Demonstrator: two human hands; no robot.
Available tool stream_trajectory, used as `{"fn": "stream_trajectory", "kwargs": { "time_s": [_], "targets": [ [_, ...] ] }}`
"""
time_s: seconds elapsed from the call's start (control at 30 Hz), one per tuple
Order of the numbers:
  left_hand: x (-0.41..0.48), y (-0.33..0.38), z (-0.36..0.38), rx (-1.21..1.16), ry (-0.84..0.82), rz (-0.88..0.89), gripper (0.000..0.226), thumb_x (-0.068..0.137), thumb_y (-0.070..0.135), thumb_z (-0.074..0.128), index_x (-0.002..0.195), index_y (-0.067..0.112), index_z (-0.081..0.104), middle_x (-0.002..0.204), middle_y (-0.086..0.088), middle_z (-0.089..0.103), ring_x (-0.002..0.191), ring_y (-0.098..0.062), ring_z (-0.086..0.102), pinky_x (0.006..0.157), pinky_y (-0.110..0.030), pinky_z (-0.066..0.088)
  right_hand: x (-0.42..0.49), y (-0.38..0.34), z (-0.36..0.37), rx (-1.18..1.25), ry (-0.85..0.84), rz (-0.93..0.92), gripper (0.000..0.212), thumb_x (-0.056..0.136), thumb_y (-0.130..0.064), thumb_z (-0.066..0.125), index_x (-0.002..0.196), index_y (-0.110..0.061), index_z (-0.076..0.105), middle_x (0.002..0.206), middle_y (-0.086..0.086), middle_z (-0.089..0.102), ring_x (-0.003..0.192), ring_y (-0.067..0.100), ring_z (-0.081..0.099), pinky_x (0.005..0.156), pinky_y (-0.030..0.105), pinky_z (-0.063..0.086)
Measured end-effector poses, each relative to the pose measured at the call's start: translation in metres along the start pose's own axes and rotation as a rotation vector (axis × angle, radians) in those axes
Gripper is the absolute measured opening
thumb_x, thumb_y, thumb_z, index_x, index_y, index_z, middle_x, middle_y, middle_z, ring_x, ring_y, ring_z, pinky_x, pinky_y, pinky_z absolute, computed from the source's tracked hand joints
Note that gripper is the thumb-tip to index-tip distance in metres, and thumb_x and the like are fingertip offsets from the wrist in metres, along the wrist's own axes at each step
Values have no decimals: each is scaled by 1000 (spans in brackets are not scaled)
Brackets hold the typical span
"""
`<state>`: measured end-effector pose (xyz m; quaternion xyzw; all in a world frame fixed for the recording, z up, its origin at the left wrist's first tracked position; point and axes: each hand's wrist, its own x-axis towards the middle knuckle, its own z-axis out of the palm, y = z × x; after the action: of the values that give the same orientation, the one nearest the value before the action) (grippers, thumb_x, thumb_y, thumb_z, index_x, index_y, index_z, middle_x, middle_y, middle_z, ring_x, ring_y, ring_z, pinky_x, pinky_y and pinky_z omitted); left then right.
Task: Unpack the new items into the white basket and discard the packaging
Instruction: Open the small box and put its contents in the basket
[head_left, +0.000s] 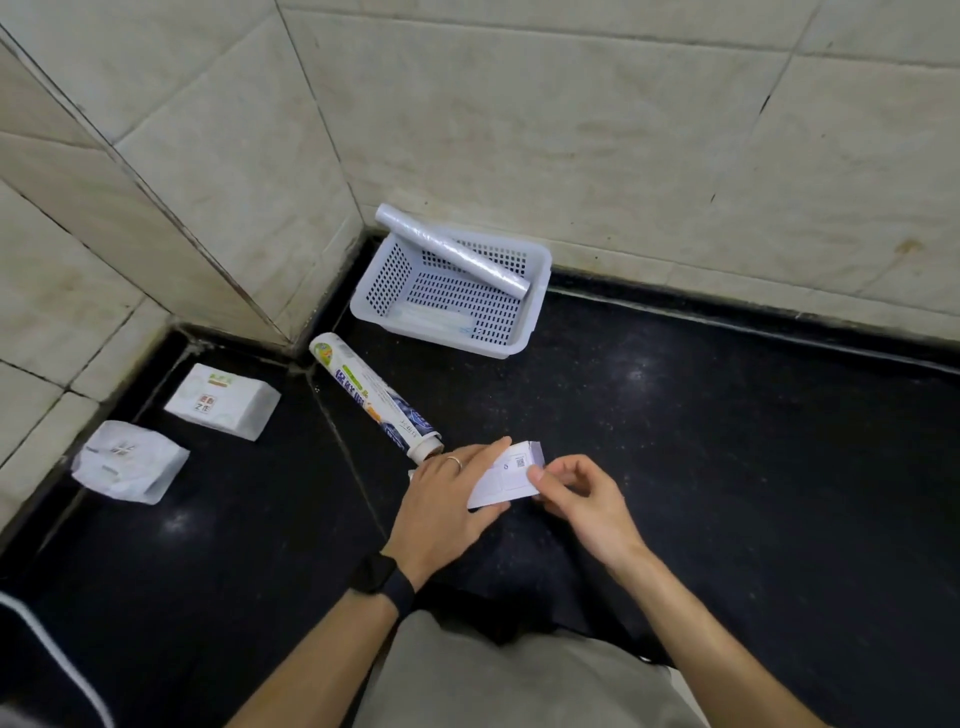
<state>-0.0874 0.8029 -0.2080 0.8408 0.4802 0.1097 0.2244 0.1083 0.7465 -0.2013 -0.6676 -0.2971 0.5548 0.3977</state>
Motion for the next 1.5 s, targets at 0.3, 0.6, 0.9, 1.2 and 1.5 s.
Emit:
{"fn": "stream_trajectory", "kwargs": {
  "time_s": [0.3, 0.6, 0.9, 1.2, 1.5],
  "targets": [
    [9, -1, -6, -119, -115, -35, 71, 78, 43, 71, 141, 42, 39, 130, 9, 57, 115, -12, 54, 94, -36, 48, 10, -2, -9, -69, 35, -13, 13, 76, -30, 81, 87, -24, 75, 85, -2, 78, 88, 19, 75, 89, 41, 59],
    [5, 8, -15, -486, -106, -239, 63, 74, 33, 79, 126, 49, 48, 124, 28, 56, 120, 4, 50, 101, -30, 46, 11, -20, -31, 391, 20, 137, 22, 98, -18, 59, 111, -3, 69, 103, 17, 76, 96, 35, 74, 83, 41, 56],
    [23, 32, -23, -647, -18, -210, 64, 71, 32, 84, 125, 42, 49, 118, 21, 61, 115, 3, 54, 93, -20, 48, 15, -10, 6, 421, 44, 179, 16, 97, -12, 60, 107, -7, 71, 102, 12, 78, 99, 25, 73, 87, 34, 57],
    [34, 22, -34, -228, -15, -65, 81, 82, 31, 76, 141, 51, 26, 143, 23, 40, 121, 4, 44, 99, -24, 44, 15, -22, -10, 417, 113, 224, 36, 93, -44, 65, 118, -19, 58, 120, 0, 66, 97, 26, 75, 92, 45, 58],
    [32, 15, -26, 36, 15, 182, 66, 84, 30, 73, 136, 44, 35, 147, 11, 38, 107, -16, 59, 80, -36, 56, 14, -47, -6, 330, -21, 209, 60, 84, -46, 75, 130, -22, 46, 121, 4, 66, 90, 24, 76, 86, 45, 61]
  ]
}}
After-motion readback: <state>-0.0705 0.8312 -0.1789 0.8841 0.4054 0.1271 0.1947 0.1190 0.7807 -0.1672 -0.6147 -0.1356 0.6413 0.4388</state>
